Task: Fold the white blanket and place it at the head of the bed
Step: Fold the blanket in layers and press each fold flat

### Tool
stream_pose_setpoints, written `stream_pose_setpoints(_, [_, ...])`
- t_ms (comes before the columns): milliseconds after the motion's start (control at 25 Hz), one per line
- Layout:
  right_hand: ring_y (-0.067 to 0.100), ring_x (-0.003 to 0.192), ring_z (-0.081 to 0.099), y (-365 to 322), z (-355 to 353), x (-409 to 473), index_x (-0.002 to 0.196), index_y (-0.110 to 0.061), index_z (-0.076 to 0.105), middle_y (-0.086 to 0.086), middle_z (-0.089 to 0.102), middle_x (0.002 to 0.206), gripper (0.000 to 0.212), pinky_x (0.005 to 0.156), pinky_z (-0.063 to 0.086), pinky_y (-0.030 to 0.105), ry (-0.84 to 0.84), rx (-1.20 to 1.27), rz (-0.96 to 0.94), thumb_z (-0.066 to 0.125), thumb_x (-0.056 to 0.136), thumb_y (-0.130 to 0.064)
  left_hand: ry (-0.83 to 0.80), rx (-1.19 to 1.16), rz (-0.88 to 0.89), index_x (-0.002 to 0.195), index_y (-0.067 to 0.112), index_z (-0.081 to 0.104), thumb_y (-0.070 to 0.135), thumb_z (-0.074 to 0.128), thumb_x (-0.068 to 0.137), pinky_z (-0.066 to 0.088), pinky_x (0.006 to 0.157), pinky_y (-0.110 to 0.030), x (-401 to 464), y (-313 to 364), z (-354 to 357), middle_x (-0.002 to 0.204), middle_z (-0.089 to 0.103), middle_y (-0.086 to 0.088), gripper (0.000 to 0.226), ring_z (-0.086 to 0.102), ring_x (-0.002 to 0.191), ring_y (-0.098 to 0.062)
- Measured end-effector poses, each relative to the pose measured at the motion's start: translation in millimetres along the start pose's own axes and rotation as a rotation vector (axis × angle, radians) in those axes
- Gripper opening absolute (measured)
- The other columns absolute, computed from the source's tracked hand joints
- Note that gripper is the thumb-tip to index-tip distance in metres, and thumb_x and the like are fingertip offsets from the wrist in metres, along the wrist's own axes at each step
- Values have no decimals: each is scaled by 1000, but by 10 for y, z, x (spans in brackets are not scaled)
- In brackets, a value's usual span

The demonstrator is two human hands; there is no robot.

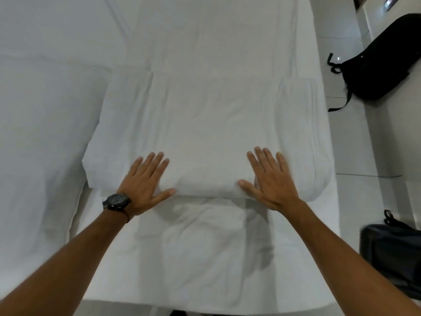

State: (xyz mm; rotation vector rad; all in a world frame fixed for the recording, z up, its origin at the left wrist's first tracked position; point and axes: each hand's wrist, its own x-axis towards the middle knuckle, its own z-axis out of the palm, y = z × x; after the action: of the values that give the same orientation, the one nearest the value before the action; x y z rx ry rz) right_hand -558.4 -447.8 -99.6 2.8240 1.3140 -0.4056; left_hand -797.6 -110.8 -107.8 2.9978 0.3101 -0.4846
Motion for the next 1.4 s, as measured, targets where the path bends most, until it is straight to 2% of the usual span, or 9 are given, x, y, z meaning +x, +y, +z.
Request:
stream_pose_setpoints(120, [40, 164, 22, -21, 188, -322, 171, -13, 22, 19, 20, 178, 114, 132, 14, 65, 65, -100, -8, 59, 89, -82, 46, 83, -44, 165, 10, 21, 34, 80, 79, 13, 128, -57, -190, 12, 177, 172, 17, -16, 107, 15, 159, -38])
stream_pose_setpoints(200, [45, 162, 26, 13, 260, -387, 171, -13, 24, 23, 24, 176, 125, 131, 13, 68, 108, -162, 5, 85, 76, -66, 84, 108, -79, 164, 12, 20, 14, 85, 68, 8, 128, -57, -149, 9, 213, 172, 19, -17, 116, 9, 159, -35])
stream_pose_setpoints(280, [49, 162, 22, 41, 313, -361, 172, -16, 20, 26, 21, 176, 127, 130, 7, 71, 135, -227, 35, 93, 74, -49, 117, 125, -97, 165, 18, 17, 18, 88, 67, 3, 126, -58, -40, -28, 220, 171, 19, -18, 121, 10, 159, -35])
stream_pose_setpoints(400, [54, 161, 20, 66, 420, -180, 172, -20, 17, 29, 21, 174, 110, 127, 5, 76, 160, -291, 101, 86, 87, -25, 107, 194, -112, 165, 28, 16, 39, 92, 64, -6, 121, -64, 196, -138, 221, 171, 20, -18, 127, 21, 156, -43])
stream_pose_setpoints(480, [55, 158, 26, 58, 511, -94, 172, -21, 23, 31, 30, 171, 97, 125, 12, 78, 152, -283, 119, 78, 92, -14, 116, 208, -101, 165, 31, 8, 21, 85, 75, -13, 119, -64, 285, -200, 229, 172, 17, -16, 119, 20, 156, -44])
stream_pose_setpoints(640, [49, 155, 39, 20, 397, -95, 167, -25, 35, 22, 45, 167, 95, 124, 22, 75, 54, -243, 147, 83, 87, -11, 52, 179, -93, 165, 27, 16, -1, 58, 91, 22, 118, -66, 232, -168, 136, 170, 27, -13, 90, 29, 153, -45])
stream_pose_setpoints(760, [38, 159, 35, -11, 37, -197, 169, -33, 28, 8, 40, 172, 97, 126, 25, 66, -47, -218, 150, 82, 89, -22, 1, 87, -123, 163, 26, 28, -5, 54, 93, 27, 119, -59, 118, -60, -92, 168, 34, -9, 80, 33, 152, -41])
stream_pose_setpoints(880, [32, 159, 36, -62, -279, -440, 168, -36, 28, 1, 41, 172, 92, 125, 29, 61, -51, -203, 164, 78, 92, -22, -6, 79, -138, 163, 30, 28, -6, 53, 93, 27, 121, -56, -101, 81, -341, 169, 34, -4, 83, 33, 152, -37])
stream_pose_setpoints(1400, [30, 156, 43, -909, -873, -3126, 164, -36, 42, -1, 51, 166, 87, 126, 28, 59, -109, -25, 168, 79, 88, -14, -215, 58, -53, 163, 39, 18, 2, 57, 92, 32, 118, -51, -2670, 921, -814, 169, 32, 3, 89, 37, 149, -26])
